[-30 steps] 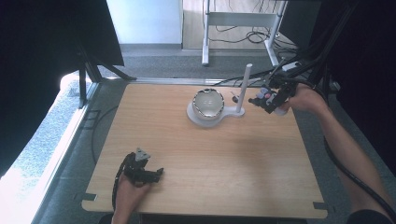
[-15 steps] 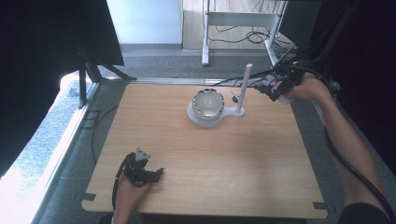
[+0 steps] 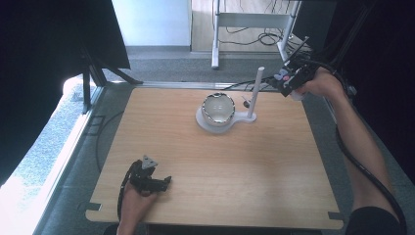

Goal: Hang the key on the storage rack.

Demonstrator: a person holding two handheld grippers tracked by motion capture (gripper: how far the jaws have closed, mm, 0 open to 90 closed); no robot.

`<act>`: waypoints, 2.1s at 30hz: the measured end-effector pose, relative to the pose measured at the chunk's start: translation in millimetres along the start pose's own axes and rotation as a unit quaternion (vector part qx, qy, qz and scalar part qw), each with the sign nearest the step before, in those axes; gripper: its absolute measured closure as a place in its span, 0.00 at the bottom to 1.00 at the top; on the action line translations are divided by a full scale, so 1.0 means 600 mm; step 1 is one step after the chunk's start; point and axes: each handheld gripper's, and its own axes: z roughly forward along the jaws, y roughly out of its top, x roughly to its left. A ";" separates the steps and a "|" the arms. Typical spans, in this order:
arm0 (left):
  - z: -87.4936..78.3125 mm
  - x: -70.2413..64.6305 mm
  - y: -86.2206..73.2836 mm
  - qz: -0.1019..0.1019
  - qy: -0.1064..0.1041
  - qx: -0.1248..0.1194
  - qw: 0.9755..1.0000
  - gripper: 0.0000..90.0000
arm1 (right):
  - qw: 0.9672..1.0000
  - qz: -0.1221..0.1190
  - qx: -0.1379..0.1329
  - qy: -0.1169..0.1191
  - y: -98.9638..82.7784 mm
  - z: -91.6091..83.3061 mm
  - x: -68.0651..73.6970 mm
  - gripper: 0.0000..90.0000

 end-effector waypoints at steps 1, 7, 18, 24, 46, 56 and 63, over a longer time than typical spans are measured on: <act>0.000 0.000 0.000 0.000 0.000 0.000 1.000 0.02 | 1.000 -0.002 -0.002 0.001 0.003 0.000 0.001 0.34; 0.000 0.000 0.000 0.000 0.000 0.000 1.000 0.02 | 1.000 -0.012 -0.011 0.005 0.015 0.000 0.014 0.34; 0.000 0.000 0.000 0.001 0.001 0.000 1.000 0.02 | 0.999 -0.041 -0.011 0.034 0.018 0.011 0.058 0.34; 0.000 0.000 0.000 0.001 0.000 0.000 1.000 0.02 | 0.998 -0.040 -0.002 0.047 0.002 0.032 0.070 0.34; 0.000 0.000 0.000 0.000 0.001 -0.001 1.000 0.02 | 0.998 -0.004 0.015 0.067 -0.025 0.126 0.051 0.34; 0.000 0.000 0.000 0.000 0.001 -0.001 1.000 0.02 | 0.998 -0.013 -0.007 0.059 -0.021 0.142 0.051 0.25; 0.000 0.000 0.000 0.000 0.001 -0.001 1.000 0.02 | 0.998 -0.021 -0.030 0.047 -0.029 0.127 0.053 0.20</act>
